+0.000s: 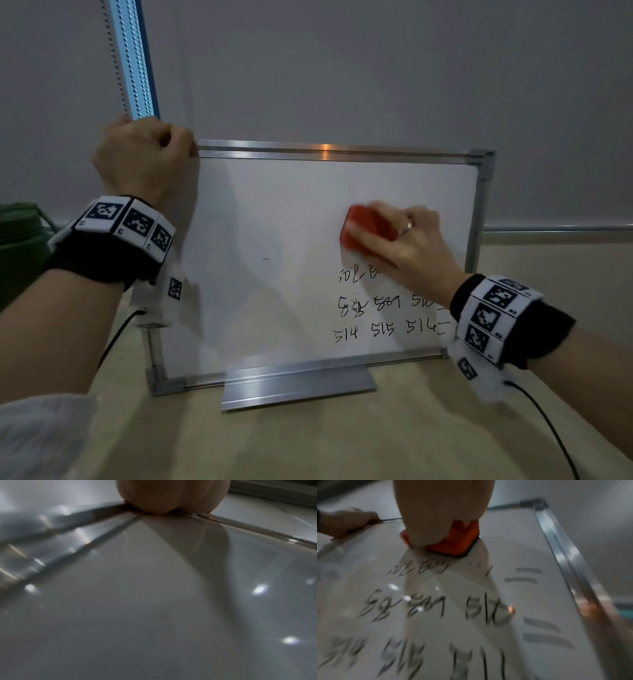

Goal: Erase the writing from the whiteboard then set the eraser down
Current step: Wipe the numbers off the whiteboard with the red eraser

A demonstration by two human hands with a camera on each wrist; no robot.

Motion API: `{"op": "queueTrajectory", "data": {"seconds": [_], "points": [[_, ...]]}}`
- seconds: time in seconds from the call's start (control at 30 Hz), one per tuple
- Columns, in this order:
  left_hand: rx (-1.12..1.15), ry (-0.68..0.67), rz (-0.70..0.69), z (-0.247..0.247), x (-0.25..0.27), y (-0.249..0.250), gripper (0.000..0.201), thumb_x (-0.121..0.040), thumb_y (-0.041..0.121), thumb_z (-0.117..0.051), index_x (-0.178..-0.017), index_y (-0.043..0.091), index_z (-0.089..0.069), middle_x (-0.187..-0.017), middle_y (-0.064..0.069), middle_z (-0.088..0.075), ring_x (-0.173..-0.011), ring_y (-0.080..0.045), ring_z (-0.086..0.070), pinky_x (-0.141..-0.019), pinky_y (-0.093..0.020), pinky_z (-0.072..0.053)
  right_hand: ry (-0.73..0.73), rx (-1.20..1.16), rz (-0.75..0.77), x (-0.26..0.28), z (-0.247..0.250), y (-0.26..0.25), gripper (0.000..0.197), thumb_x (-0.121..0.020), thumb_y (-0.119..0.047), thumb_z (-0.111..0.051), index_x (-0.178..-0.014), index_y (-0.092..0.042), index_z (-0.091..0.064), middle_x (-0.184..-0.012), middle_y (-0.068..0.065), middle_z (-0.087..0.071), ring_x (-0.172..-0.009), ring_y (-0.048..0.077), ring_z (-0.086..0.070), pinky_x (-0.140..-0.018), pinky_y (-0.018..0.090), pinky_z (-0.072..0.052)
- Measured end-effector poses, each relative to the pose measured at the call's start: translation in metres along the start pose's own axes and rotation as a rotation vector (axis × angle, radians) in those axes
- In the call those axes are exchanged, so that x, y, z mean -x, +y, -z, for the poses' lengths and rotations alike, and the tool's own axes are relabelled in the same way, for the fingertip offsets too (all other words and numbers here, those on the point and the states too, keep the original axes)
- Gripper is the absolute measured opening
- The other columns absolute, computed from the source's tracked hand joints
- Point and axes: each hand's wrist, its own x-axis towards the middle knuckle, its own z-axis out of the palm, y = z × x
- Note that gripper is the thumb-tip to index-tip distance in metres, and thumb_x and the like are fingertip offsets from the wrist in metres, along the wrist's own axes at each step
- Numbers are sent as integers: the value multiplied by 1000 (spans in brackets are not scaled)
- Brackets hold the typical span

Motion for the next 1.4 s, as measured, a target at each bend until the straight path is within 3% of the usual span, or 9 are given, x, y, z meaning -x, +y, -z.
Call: {"op": "queueTrajectory", "data": {"seconds": [0.17, 0.33, 0.5, 0.57, 0.73, 0.93, 1.13, 1.3, 1.4], "points": [[1, 23, 2, 1, 3, 4, 41, -82, 31, -37, -88, 7, -70, -87, -19, -67, -95, -33, -51, -68, -35, -37, -232, 44, 612, 17, 6, 16, 52, -82, -20, -60, -128, -39, -42, -131, 5, -39, -94, 25, -45, -76, 42, -39], [10, 27, 10, 0, 3, 3, 40, -79, 33, -38, -82, 8, -69, -81, -17, -66, -93, -32, -52, -68, -36, -39, -51, -4, 114, -4, 6, 12, 33, -92, -36, -48, -125, -36, -44, -127, 7, -39, -88, 27, -39, -75, 42, -39], [32, -30, 30, 0, 1, 3, 40, -80, 34, -39, -88, 11, -71, -84, -20, -66, -96, -33, -52, -73, -39, -43, -279, -15, 635, 34, 1, -14, 53, -76, -20, -61, -123, -41, -47, -126, 4, -42, -87, 23, -52, -76, 40, -39], [29, -35, 44, 1, 0, 4, 39, -81, 32, -40, -91, 11, -71, -88, -21, -65, -98, -34, -53, -75, -40, -43, -301, 30, 665, 17, 6, -2, 51, -77, -21, -57, -122, -42, -46, -124, 5, -41, -85, 24, -54, -77, 39, -37], [15, -45, 64, 2, 4, 9, 36, -84, 27, -43, -97, 8, -70, -94, -24, -64, -102, -37, -53, -76, -41, -42, -96, 8, 18, -8, 7, 3, 27, -97, -41, -35, -123, -39, -42, -118, 9, -39, -86, 27, -39, -74, 41, -34], [-26, -74, 58, 2, -1, 5, 38, -85, 28, -41, -101, 7, -69, -98, -27, -62, -101, -40, -51, -76, -42, -42, -390, -50, 683, 54, 4, -40, 37, -85, -23, -48, -111, -48, -56, -106, -2, -62, -75, 19, -55, -76, 37, -33], [-33, -67, 29, -2, 0, 4, 39, -85, 29, -40, -100, 7, -69, -96, -24, -64, -100, -37, -52, -71, -38, -38, -114, -30, 95, 11, 1, -21, 35, -84, -33, -50, -118, -38, -46, -115, 7, -42, -85, 26, -38, -74, 39, -28], [-40, -69, 15, -5, -2, 1, 41, -84, 29, -39, -97, 5, -69, -90, -26, -63, -95, -39, -52, -68, -38, -37, -342, -40, 633, 58, -6, -59, 38, -79, -26, -56, -111, -47, -56, -108, -3, -60, -77, 18, -52, -76, 36, -32], [-44, -70, 18, -4, -1, 4, 39, -87, 27, -40, -97, 3, -69, -90, -27, -62, -95, -39, -52, -66, -34, -31, -233, -31, 353, 23, -1, -31, 39, -80, -28, -50, -116, -43, -47, -113, 3, -49, -84, 23, -45, -75, 37, -30]]}}
